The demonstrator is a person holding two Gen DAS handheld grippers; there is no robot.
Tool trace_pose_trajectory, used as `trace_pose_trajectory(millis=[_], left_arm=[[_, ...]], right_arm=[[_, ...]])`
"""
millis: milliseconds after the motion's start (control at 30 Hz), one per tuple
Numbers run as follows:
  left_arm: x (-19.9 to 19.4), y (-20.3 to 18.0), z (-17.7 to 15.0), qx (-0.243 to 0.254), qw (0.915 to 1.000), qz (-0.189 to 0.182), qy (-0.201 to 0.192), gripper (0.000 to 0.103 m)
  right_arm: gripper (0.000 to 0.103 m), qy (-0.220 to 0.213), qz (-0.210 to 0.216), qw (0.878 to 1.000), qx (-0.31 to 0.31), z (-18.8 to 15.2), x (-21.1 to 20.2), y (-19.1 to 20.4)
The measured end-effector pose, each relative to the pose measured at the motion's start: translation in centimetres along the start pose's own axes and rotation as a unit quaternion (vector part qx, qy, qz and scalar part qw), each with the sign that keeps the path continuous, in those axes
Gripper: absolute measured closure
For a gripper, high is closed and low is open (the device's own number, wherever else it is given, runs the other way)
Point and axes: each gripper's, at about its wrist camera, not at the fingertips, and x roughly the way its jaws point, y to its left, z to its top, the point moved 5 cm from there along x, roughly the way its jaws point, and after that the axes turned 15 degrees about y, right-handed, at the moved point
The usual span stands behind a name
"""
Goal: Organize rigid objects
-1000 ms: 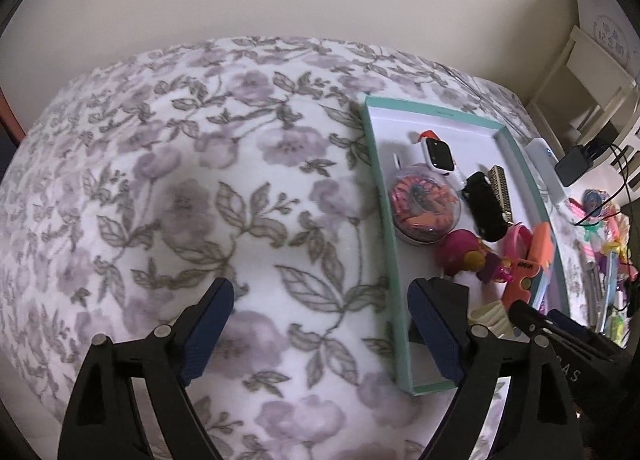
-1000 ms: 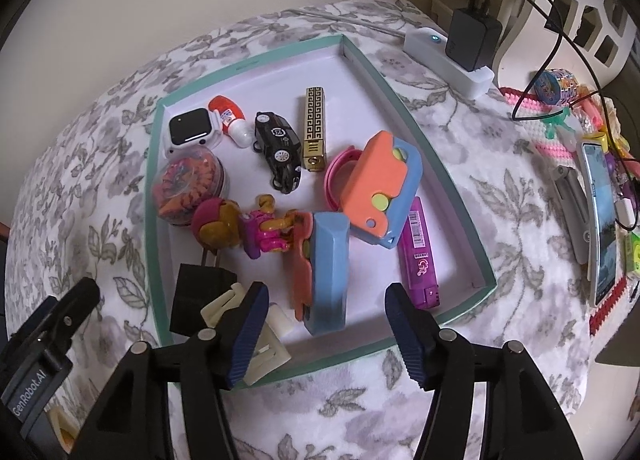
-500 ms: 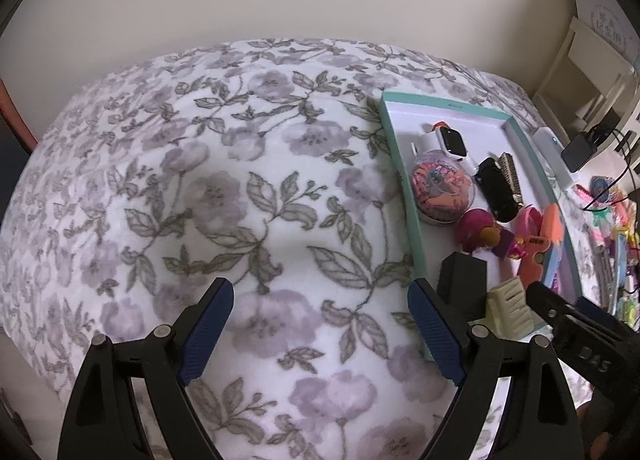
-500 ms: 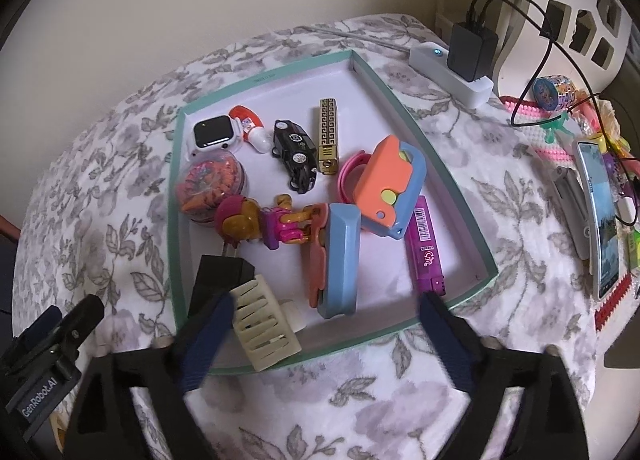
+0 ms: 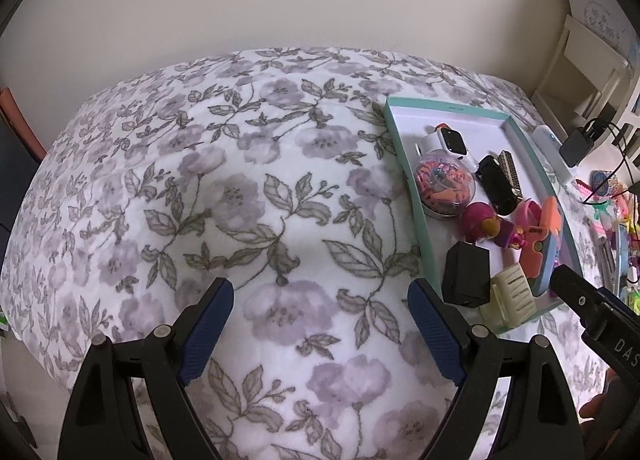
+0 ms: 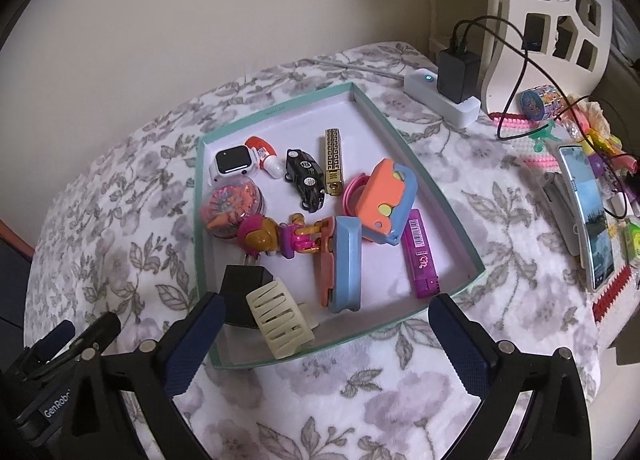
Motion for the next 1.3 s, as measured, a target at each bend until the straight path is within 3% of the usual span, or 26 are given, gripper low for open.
trace_pose_trajectory(millis=[1300], left_arm=[[-4.8, 3.0, -2.9, -0.023, 0.9977, 0.001, -0.065, 0.014]], right_arm=[[0.000, -0.067, -0.006, 0.997, -0.038, -1.8, -4.7, 2.1]])
